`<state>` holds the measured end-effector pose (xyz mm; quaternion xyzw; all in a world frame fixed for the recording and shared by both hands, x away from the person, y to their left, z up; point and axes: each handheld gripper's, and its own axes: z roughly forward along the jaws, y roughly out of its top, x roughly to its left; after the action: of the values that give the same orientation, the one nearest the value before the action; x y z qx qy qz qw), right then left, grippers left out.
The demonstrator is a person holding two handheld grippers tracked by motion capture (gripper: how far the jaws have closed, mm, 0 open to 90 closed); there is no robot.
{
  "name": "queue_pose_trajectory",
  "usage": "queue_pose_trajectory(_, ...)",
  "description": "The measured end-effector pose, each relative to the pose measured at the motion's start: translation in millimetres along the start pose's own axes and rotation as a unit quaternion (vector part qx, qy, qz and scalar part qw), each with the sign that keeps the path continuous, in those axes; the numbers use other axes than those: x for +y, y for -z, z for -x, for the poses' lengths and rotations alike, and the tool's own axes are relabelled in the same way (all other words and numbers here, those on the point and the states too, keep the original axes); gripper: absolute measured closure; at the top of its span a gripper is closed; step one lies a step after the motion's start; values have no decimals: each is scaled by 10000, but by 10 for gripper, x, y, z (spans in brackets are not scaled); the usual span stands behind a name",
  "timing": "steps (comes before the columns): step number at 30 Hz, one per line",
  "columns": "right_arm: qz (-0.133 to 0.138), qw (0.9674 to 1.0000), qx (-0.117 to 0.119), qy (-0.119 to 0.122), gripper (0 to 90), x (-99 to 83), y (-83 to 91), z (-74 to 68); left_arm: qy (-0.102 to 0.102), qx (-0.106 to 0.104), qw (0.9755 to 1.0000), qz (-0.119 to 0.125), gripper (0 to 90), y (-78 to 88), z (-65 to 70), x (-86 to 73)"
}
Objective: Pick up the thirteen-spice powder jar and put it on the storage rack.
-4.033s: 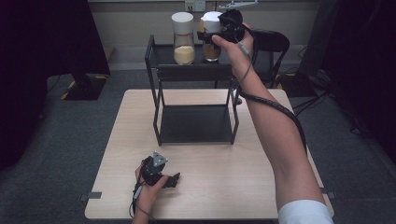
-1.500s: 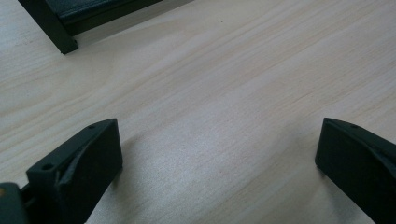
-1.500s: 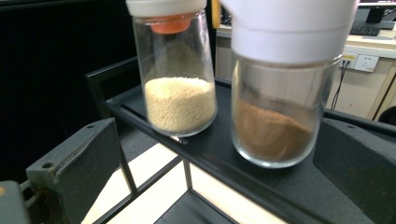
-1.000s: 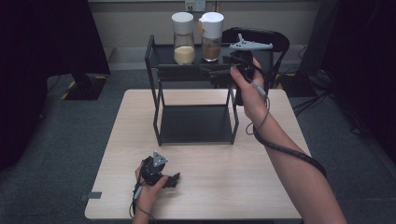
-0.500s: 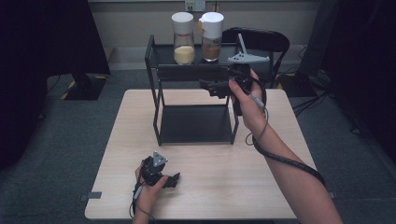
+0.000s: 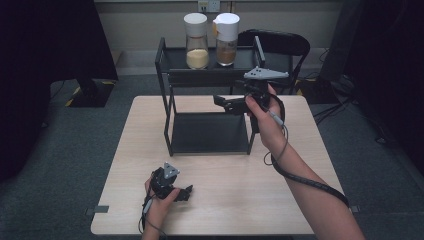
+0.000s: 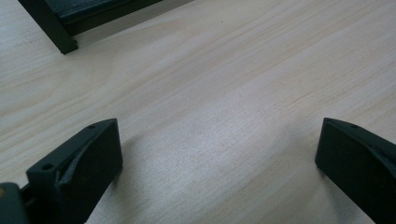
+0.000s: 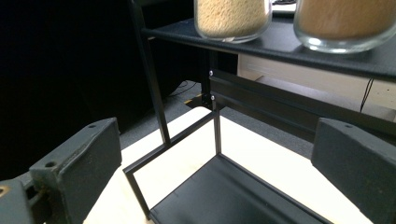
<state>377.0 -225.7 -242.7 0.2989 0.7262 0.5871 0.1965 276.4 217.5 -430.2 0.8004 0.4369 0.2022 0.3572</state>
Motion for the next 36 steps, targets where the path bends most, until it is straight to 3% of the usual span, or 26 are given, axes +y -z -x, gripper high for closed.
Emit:
queue_pose_trajectory(11, -74, 10000, 15, 55, 8, -151, 31, -1, -4, 0, 10000, -1, 0, 0, -1, 0)
queue_pose_trajectory(36, -160, 9997, 89, -157, 14, -612, 117, 73, -5, 0, 10000, 0, 0, 0, -1, 0)
